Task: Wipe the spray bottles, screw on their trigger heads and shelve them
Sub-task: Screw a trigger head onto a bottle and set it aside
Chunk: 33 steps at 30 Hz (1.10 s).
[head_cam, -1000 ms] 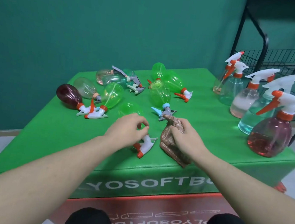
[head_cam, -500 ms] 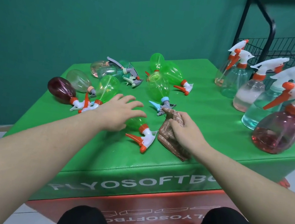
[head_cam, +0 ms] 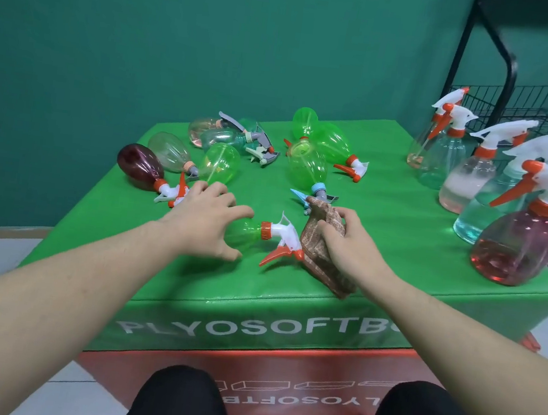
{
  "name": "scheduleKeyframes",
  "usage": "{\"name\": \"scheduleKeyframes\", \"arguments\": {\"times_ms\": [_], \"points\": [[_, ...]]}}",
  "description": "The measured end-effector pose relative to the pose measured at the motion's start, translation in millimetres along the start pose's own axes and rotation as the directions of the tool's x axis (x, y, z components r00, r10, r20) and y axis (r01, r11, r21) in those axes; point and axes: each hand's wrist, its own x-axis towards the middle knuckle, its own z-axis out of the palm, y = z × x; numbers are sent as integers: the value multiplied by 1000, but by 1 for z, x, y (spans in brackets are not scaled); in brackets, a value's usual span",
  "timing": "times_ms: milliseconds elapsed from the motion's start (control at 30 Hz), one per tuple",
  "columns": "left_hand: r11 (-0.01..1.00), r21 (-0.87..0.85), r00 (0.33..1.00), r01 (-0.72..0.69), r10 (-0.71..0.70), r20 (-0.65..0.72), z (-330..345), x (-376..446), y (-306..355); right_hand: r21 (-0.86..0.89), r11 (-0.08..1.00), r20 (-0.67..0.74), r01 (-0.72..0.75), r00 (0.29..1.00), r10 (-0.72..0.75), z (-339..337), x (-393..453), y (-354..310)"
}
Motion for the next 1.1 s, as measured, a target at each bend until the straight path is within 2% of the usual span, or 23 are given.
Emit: {"name": "scheduleKeyframes", "arguments": {"times_ms": [167, 267, 333, 433, 533, 667, 733, 900, 1100], "points": [[979, -201, 993, 41, -17, 118, 4, -36, -1, -49, 997, 3, 67, 998, -67, 12, -5, -15], [947, -312, 995, 77, -56, 77, 14, -47, -3, -67, 991, 6, 113, 994, -113, 21, -4, -25], [943, -323, 997, 80, -69, 47, 19, -49, -3, -80, 986, 17, 146, 989, -145, 30, -3, -30], [937, -336, 995, 92, -95, 6, 25, -49, -3, -177, 956, 104, 233, 971, -217, 44, 3, -35], [927, -361, 993, 107, -119, -11, 29, -48, -5, -312, 884, 277, 348, 923, -266, 52, 8, -37], [917, -385, 991, 107, -127, -28, 31, -46, -7, -498, 701, 457, 511, 842, -288, 55, 18, -30], [901, -421, 991, 106, -133, -34, 31, -45, -9, -547, 620, 492, 563, 815, -306, 53, 20, -26], [863, -490, 989, 124, -150, -14, 29, -41, -14, -586, 565, 509, 580, 807, -301, 39, 12, -15], [864, -484, 988, 141, -150, 19, 26, -34, -14, -668, 474, 512, 573, 817, -265, 24, -9, 0]]}}
